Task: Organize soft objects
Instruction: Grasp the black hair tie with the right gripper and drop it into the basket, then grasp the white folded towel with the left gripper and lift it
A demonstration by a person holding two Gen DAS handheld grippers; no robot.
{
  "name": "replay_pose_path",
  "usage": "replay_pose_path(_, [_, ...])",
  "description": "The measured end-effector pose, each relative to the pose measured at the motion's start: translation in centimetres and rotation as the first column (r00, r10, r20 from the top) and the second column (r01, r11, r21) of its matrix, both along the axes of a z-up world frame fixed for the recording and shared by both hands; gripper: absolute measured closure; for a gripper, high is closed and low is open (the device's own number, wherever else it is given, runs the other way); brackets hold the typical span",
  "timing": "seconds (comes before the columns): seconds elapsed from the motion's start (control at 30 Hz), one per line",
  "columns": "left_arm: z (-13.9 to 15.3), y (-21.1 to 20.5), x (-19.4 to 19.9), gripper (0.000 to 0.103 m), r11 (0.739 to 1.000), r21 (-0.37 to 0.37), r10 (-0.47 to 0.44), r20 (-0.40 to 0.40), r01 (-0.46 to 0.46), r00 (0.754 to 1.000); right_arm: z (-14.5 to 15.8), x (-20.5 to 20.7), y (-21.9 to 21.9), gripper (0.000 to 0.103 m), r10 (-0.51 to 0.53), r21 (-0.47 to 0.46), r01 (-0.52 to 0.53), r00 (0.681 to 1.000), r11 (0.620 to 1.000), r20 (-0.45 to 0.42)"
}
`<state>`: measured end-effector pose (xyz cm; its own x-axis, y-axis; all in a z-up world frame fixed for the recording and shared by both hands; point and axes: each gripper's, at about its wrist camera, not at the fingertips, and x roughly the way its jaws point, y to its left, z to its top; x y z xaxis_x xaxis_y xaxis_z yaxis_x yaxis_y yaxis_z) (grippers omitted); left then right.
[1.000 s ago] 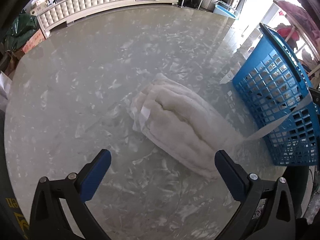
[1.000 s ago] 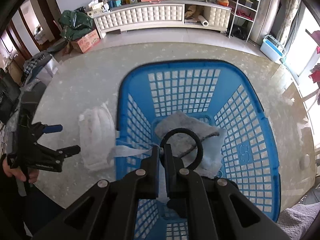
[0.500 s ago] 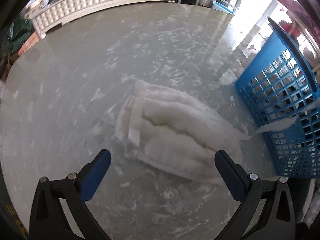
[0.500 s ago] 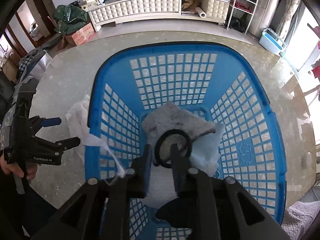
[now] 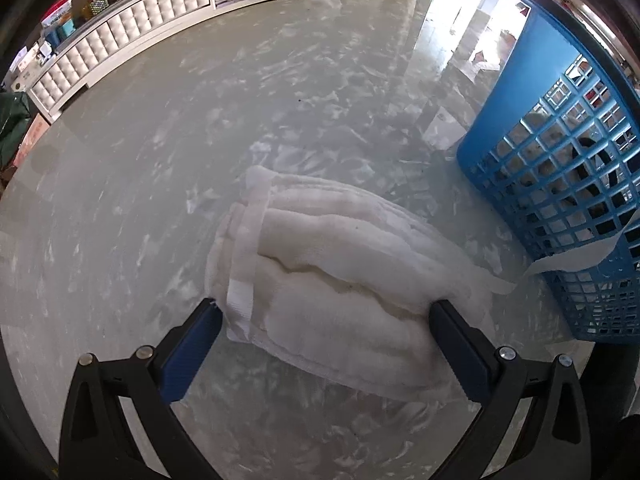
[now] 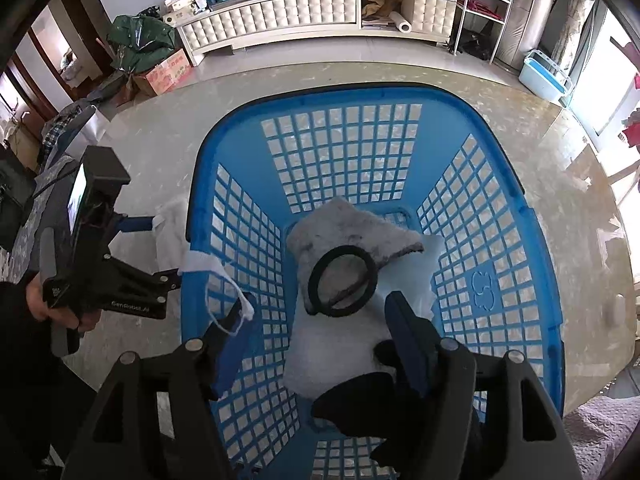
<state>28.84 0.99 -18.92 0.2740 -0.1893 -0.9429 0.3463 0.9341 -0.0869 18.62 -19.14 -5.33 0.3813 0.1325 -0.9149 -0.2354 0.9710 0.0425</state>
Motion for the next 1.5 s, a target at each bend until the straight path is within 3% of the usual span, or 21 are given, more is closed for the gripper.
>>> replay_pose_path(0.03, [0.1,-0.2,0.1,0.002,1.0,-0.003,-0.001,0.0,0.001,1.0,0.1,-0.2,-0.1,0.036,-0.001,0.0,0.001,1.0,1.0,0.0])
replay_pose_path(0.13, [0.7,-0.5,-0.2,0.029,0.999,-0.002,-0.033,0.015,0.033,0.999,0.4,-0.7,-0.6,0.03,-0.01,0.001,0.01,1.0,1.0,0.005])
replay_pose_path(0.2, [1.2,-0.6,-0.3,0.06,0.999,-0.035,-0.041,0.01,0.041,0.999,0.7,-1.1,-1.1,0.03,-0.02,0.002,0.02,1.0,1.0,0.009])
replay_pose_path(0.27, [1.3,-0.7,-0.3,0.076,0.997,-0.065,-0.035,0.003,0.035,0.999,0.8,-1.5,-1.6,0.03,-0.031,-0.001,0.031,0.999,1.0,0.009])
replay_pose_path(0.37, [1.4,-0.8,-1.0,0.086,0.996,-0.08,-0.031,0.014,0.032,0.999,1.0,-1.8,-2.5,0.028,-0.04,0.0,0.04,0.999,0.999,0.008])
replay_pose_path(0.7, [4.2,-2.3,-4.8,0.089,0.996,-0.089,-0.015,0.063,0.021,0.998,2.0,-3.9,-4.2,0.027,-0.055,0.002,0.054,0.998,0.999,0.016])
replay_pose_path(0.83, [6.9,-2.1,-6.9,0.089,0.995,-0.099,-0.01,0.096,0.02,0.995,2.1,-4.5,-4.4,0.012,-0.05,-0.001,0.05,0.999,0.999,0.015])
replay_pose_path(1.0, [11.0,-1.6,-9.1,0.089,0.994,-0.11,-0.005,0.155,0.023,0.988,2.7,-5.5,-4.7,0.006,-0.04,0.006,0.04,0.999,0.999,0.029])
replay_pose_path(1.23, [15.4,-2.2,-10.5,0.089,0.99,-0.133,-0.016,0.219,0.046,0.976,3.4,-6.8,-6.0,0.004,-0.053,0.02,0.052,0.997,0.998,0.051])
replay_pose_path(1.5, [20.0,-5.8,-12.5,0.089,0.979,-0.164,-0.069,0.274,0.118,0.959,4.5,-7.8,-8.2,0.003,-0.075,0.026,0.072,0.993,0.997,0.089])
